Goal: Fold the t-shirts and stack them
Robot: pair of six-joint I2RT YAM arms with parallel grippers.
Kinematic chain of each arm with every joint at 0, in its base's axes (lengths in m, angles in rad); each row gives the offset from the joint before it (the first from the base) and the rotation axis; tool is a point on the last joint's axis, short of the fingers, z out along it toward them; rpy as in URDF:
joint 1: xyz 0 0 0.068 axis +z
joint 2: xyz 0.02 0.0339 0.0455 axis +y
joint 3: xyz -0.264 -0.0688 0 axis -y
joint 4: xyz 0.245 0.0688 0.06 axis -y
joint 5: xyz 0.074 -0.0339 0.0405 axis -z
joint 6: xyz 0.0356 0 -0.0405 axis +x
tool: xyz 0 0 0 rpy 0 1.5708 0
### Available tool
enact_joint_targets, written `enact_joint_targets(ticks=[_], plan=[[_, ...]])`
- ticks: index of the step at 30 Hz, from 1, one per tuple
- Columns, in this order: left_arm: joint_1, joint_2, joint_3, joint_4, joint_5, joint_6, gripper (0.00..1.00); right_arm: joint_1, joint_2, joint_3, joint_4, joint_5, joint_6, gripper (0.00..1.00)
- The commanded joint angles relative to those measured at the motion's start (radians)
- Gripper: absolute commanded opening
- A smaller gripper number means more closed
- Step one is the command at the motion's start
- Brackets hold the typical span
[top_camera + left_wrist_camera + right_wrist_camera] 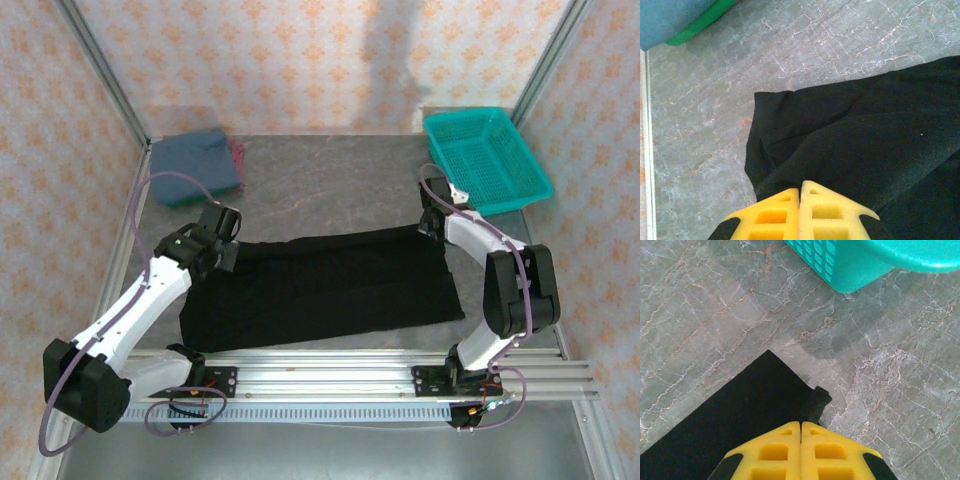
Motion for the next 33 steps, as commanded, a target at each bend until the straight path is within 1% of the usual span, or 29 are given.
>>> enact_joint_targets(ticks=[1, 6, 14, 23, 25, 28, 33], plan=[[-0.018, 0.040, 0.024, -0.049, 0.015, -0.043, 0.00, -0.008, -0.031, -0.022, -0.015, 0.025, 0.032, 0.00], [-0.019, 0.120, 0.050, -0.076, 0.024, -0.080, 0.00, -0.008, -0.037, -0.052, -0.014, 0.011, 0.058, 0.00], [-0.019, 0.261, 0.094, -0.118, 0.000, -0.121, 0.00, -0.009, -0.040, -0.104, -0.011, -0.002, 0.100, 0.00], [-0.020, 0.347, 0.122, -0.165, -0.055, -0.176, 0.00, -0.009, -0.048, -0.139, -0.008, 0.002, 0.123, 0.00], [-0.020, 0.351, 0.127, -0.174, -0.083, -0.191, 0.00, -0.010, -0.049, -0.142, -0.004, 0.001, 0.123, 0.00], [-0.020, 0.317, 0.111, -0.160, -0.109, -0.203, 0.00, -0.010, -0.048, -0.139, 0.001, -0.005, 0.118, 0.00], [-0.020, 0.302, 0.103, -0.159, -0.103, -0.218, 0.00, -0.011, -0.026, -0.135, -0.018, 0.000, 0.131, 0.00]])
